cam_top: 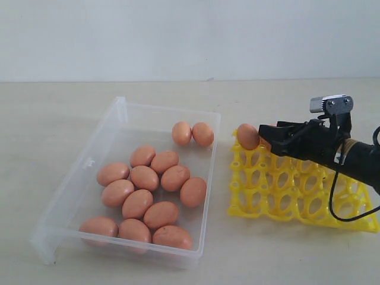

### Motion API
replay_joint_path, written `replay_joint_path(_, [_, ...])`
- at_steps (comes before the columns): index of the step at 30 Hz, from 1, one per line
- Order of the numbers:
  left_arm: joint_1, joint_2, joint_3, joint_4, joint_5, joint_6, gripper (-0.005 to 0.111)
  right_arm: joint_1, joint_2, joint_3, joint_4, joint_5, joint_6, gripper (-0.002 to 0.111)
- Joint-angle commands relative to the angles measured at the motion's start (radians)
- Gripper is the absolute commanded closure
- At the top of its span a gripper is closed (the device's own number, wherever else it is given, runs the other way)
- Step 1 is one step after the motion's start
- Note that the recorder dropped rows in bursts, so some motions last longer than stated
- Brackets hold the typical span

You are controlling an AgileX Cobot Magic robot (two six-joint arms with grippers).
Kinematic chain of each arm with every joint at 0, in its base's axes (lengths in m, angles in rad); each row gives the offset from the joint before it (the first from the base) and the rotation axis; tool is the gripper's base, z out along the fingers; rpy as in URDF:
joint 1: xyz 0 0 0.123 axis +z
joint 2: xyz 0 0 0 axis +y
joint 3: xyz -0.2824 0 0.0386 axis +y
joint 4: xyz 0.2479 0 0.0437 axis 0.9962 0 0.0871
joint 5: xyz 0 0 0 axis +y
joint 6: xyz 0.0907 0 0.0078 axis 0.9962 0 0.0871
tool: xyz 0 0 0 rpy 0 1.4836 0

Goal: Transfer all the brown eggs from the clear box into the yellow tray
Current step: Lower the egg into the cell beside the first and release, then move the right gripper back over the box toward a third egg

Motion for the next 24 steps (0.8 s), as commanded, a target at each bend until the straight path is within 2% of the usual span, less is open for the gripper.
replay_joint_path(1, [-0.004, 0.004, -0.004, 0.000, -0.002, -0.001, 0.103, -0.004, -0.070, 0.002, 0.002, 0.104, 0.007, 0.060])
replay_joint_path(6, [-0.004, 0.004, -0.004, 0.000, -0.002, -0.001, 0.103, -0.004, -0.133, 0.002, -0.029, 0.189, 0.038, 0.060])
replay_joint_path(13, [-0.004, 0.004, -0.004, 0.000, -0.002, -0.001, 0.103, -0.004, -0.222, 0.002, -0.099, 0.176, 0.111, 0.060])
replay_joint_path(16, [-0.004, 0.004, -0.004, 0.000, -0.002, -0.001, 0.103, -0.004, -0.268, 0.002, -0.183, 0.085, 0.227, 0.060])
replay_joint_path(19, [-0.004, 0.004, -0.004, 0.000, -0.002, -0.001, 0.103, 0.002, -0.300, -0.010, -0.299, -0.082, 0.355, 0.060])
replay_joint_path(22, [-0.004, 0.004, -0.004, 0.000, -0.002, -0.001, 0.103, 0.045, -0.321, -0.053, -0.401, -0.082, 0.442, 0.060])
replay_joint_path(24, [-0.004, 0.004, -0.004, 0.000, -0.002, -0.001, 0.103, 0.107, -0.334, -0.090, -0.452, 0.021, 0.494, 0.060])
